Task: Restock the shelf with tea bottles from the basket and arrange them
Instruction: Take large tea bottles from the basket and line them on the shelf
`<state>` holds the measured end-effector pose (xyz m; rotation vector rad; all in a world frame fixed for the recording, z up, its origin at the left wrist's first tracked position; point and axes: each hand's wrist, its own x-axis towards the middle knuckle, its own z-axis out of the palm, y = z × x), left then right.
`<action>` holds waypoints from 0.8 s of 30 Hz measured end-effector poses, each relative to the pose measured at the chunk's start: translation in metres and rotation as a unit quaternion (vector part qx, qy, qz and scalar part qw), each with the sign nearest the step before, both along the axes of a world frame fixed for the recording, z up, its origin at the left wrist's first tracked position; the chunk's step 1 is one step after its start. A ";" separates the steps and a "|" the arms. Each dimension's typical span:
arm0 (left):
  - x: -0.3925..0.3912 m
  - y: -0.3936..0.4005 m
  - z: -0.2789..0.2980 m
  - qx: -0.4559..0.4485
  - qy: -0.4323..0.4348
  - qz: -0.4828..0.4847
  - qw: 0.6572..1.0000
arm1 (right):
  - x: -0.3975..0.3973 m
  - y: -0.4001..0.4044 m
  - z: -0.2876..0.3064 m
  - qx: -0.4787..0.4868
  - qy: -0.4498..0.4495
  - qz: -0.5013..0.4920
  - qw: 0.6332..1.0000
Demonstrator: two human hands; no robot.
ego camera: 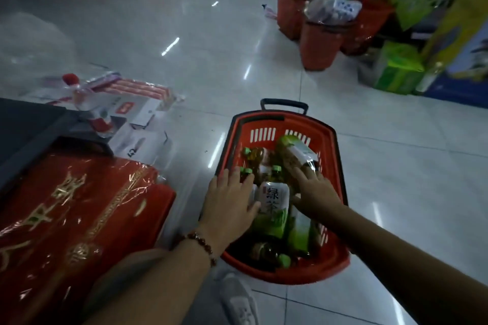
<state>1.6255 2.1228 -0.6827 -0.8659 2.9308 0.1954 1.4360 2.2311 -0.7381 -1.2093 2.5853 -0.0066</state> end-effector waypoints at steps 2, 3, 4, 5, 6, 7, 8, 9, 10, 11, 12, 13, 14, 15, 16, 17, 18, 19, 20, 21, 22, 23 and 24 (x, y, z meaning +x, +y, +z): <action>-0.012 0.001 -0.009 0.014 0.006 -0.018 1.000 | -0.012 -0.002 -0.011 -0.012 0.007 -0.030 0.999; -0.016 0.001 -0.013 0.012 0.011 -0.029 0.999 | -0.018 -0.006 -0.015 -0.017 0.009 -0.046 0.999; -0.020 0.001 -0.015 0.009 0.017 -0.039 0.999 | -0.025 -0.010 -0.019 -0.022 0.008 -0.063 0.998; -0.022 0.002 -0.018 0.010 0.022 -0.046 0.999 | -0.032 -0.016 -0.022 -0.023 0.006 -0.081 0.996; -0.025 0.002 -0.020 0.015 0.027 -0.050 0.998 | -0.038 -0.023 -0.024 -0.021 0.004 -0.100 0.995; -0.026 0.002 -0.023 0.020 0.030 -0.051 0.998 | -0.045 -0.031 -0.026 -0.019 0.005 -0.118 0.993; -0.027 0.001 -0.026 0.024 0.032 -0.051 0.998 | -0.051 -0.038 -0.028 -0.016 0.008 -0.136 0.991; -0.028 0.000 -0.028 0.027 0.035 -0.049 0.998 | -0.057 -0.047 -0.030 -0.013 0.010 -0.152 0.988; -0.029 -0.002 -0.030 0.027 0.035 -0.048 0.998 | -0.061 -0.054 -0.031 -0.011 0.010 -0.168 0.986; -0.030 -0.004 -0.032 0.027 0.035 -0.046 0.998 | -0.064 -0.061 -0.033 -0.009 0.008 -0.183 0.983; -0.029 -0.006 -0.035 0.030 0.035 -0.044 0.998 | -0.066 -0.068 -0.035 -0.006 0.010 -0.196 0.981; -0.029 -0.007 -0.037 0.034 0.034 -0.042 0.998 | -0.068 -0.072 -0.037 0.003 0.016 -0.209 0.978; -0.028 -0.009 -0.039 0.039 0.033 -0.039 0.998 | -0.069 -0.076 -0.039 0.018 0.023 -0.223 0.974; -0.027 -0.010 -0.041 0.042 0.034 -0.036 0.998 | -0.071 -0.079 -0.040 0.031 0.030 -0.237 0.971; -0.027 -0.011 -0.042 0.044 0.034 -0.033 0.998 | -0.074 -0.081 -0.039 0.040 0.030 -0.250 0.967; -0.027 -0.012 -0.043 0.044 0.035 -0.030 0.998 | -0.078 -0.083 -0.038 0.046 0.027 -0.258 0.965; -0.027 -0.012 -0.043 0.044 0.037 -0.028 0.998 | -0.081 -0.085 -0.036 0.048 0.017 -0.266 0.963; -0.027 -0.013 -0.044 0.043 0.040 -0.027 0.998 | -0.084 -0.088 -0.034 0.047 0.009 -0.274 0.961; -0.027 -0.013 -0.044 0.043 0.044 -0.026 0.998 | -0.084 -0.089 -0.034 0.041 -0.003 -0.282 0.959; -0.027 -0.013 -0.045 0.044 0.046 -0.026 0.998 | -0.083 -0.090 -0.035 0.027 -0.022 -0.292 0.956; -0.027 -0.014 -0.045 0.046 0.048 -0.025 0.997 | -0.079 -0.091 -0.039 0.002 -0.054 -0.307 0.950; -0.026 -0.014 -0.045 0.048 0.049 -0.022 0.997 | -0.076 -0.090 -0.045 -0.038 -0.107 -0.329 0.938; -0.024 -0.015 -0.045 0.049 0.051 -0.018 0.997 | -0.071 -0.088 -0.048 -0.087 -0.171 -0.355 0.915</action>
